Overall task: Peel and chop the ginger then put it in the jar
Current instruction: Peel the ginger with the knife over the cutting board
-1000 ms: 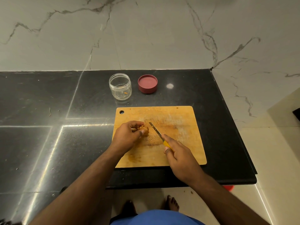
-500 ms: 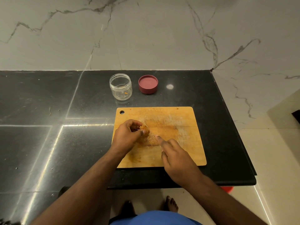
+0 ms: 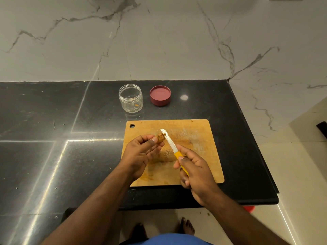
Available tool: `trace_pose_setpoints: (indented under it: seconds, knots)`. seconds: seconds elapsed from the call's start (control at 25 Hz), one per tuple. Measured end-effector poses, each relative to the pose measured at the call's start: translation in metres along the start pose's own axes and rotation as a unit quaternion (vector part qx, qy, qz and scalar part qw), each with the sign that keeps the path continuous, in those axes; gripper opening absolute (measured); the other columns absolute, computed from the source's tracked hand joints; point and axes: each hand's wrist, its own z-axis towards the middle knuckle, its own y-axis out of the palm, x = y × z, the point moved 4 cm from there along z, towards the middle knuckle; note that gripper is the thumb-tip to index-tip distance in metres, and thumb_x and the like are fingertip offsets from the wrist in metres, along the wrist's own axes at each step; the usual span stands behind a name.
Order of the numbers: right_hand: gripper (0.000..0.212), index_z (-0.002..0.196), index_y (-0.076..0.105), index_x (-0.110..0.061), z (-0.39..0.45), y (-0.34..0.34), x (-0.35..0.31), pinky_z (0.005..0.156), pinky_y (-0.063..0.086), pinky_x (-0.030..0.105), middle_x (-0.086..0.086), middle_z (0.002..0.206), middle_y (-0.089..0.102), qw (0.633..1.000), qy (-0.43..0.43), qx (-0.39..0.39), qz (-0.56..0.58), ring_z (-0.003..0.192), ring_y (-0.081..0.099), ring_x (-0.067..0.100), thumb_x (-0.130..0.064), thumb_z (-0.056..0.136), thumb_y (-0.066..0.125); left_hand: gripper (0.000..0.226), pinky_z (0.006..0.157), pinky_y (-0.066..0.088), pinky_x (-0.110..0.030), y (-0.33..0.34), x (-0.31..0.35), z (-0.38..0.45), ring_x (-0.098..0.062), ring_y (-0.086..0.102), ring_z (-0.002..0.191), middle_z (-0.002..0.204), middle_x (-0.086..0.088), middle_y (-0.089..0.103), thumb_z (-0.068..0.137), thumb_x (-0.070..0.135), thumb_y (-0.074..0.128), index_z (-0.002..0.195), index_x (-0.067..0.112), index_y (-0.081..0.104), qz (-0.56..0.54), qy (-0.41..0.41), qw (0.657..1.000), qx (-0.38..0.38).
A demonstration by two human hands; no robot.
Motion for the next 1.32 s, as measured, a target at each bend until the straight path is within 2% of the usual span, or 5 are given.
trace_pose_setpoints:
  seconds: [0.2, 0.52, 0.68, 1.04, 1.32]
  knots:
    - [0.038, 0.134, 0.055, -0.033, -0.002, 0.002, 0.000, 0.041, 0.027, 0.024, 0.004, 0.079, 0.062, 1.000, -0.012, -0.016, -0.005, 0.044, 0.033, 0.010, -0.013, 0.103, 0.047, 0.028, 0.084, 0.060, -0.033, 0.001, 0.000, -0.001, -0.034, 0.071, 0.105, 0.113, -0.023, 0.071, 0.091, 0.000, 0.065, 0.118, -0.002, 0.057, -0.005, -0.006, 1.000, 0.001]
    - [0.040, 0.132, 0.056, -0.039, -0.001, 0.001, -0.008, 0.043, 0.022, 0.026, 0.004, 0.075, 0.057, 0.998, -0.023, -0.033, -0.040, 0.046, 0.028, 0.013, -0.012, 0.104, 0.046, 0.027, 0.077, 0.061, -0.029, 0.005, 0.003, 0.001, -0.035, 0.071, 0.103, 0.112, -0.025, 0.071, 0.090, 0.000, 0.064, 0.116, -0.008, 0.061, 0.000, -0.001, 1.000, 0.001]
    - [0.041, 0.133, 0.056, -0.037, -0.001, -0.001, -0.009, 0.043, 0.020, 0.026, 0.004, 0.073, 0.054, 0.998, -0.012, -0.046, -0.038, 0.045, 0.027, 0.012, -0.010, 0.104, 0.044, 0.026, 0.074, 0.061, -0.028, 0.005, 0.005, 0.001, -0.035, 0.072, 0.101, 0.110, -0.025, 0.071, 0.090, 0.000, 0.064, 0.115, -0.009, 0.062, 0.009, -0.006, 1.000, 0.009]
    - [0.041, 0.136, 0.054, -0.034, 0.000, 0.005, -0.004, 0.041, 0.021, 0.023, 0.005, 0.072, 0.054, 0.997, 0.003, -0.073, -0.035, 0.044, 0.027, 0.011, -0.010, 0.104, 0.043, 0.029, 0.083, 0.061, -0.032, 0.007, 0.010, 0.001, -0.032, 0.071, 0.104, 0.111, -0.023, 0.072, 0.090, -0.002, 0.064, 0.117, -0.010, 0.062, 0.028, -0.002, 1.000, 0.012]
    - [0.039, 0.134, 0.056, -0.033, 0.002, 0.006, -0.005, 0.043, 0.020, 0.024, 0.006, 0.073, 0.053, 0.995, 0.034, -0.098, -0.009, 0.044, 0.026, 0.011, -0.011, 0.104, 0.043, 0.024, 0.081, 0.061, -0.032, 0.004, 0.011, 0.002, -0.032, 0.073, 0.098, 0.108, -0.023, 0.073, 0.088, -0.002, 0.066, 0.111, -0.009, 0.065, 0.042, -0.017, 0.998, 0.031]
